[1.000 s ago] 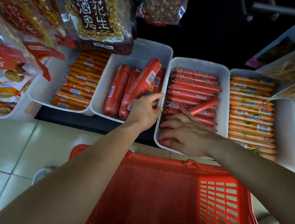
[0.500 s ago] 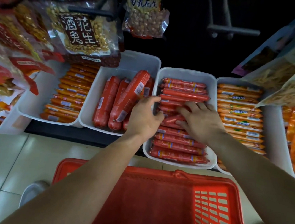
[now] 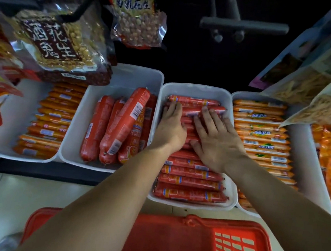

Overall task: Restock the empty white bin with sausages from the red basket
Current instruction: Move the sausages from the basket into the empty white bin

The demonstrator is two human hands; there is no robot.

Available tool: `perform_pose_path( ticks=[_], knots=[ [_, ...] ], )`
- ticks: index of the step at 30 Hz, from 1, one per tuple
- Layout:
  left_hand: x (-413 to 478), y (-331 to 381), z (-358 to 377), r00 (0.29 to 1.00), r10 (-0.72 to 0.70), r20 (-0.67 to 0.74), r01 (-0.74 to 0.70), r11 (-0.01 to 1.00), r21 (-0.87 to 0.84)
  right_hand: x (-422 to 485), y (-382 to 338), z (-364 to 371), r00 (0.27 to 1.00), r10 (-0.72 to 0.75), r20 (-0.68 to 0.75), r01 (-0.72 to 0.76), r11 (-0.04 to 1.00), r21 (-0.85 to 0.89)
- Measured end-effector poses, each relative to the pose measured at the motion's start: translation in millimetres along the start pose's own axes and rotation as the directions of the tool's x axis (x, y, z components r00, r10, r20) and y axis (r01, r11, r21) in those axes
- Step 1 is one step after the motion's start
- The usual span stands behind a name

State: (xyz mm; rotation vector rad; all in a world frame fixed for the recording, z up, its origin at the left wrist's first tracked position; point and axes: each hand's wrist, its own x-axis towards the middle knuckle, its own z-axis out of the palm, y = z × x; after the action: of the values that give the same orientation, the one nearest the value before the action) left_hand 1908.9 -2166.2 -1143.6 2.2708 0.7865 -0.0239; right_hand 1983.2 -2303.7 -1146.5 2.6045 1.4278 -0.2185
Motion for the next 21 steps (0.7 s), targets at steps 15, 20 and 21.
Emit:
perform_pose_path(
  ticks=[15, 20, 21],
  knots=[
    [0, -4, 4, 0.999, 0.0, -0.044, -0.005, 0.995, -0.097, 20, 17, -11, 0.996, -0.082, 0.035, 0.083, 0.996, -0.036],
    [-26, -7, -4, 0.997, 0.075, -0.032, -0.077, 0.993, -0.094, 4, 19, -16, 0.992, -0.124, 0.013, 0.122, 0.988, 0.091],
    [-33, -7, -6, 0.996, 0.086, -0.02, -0.087, 0.993, -0.083, -1, 17, -16, 0.991, -0.132, 0.014, 0.131, 0.989, 0.072]
  ],
)
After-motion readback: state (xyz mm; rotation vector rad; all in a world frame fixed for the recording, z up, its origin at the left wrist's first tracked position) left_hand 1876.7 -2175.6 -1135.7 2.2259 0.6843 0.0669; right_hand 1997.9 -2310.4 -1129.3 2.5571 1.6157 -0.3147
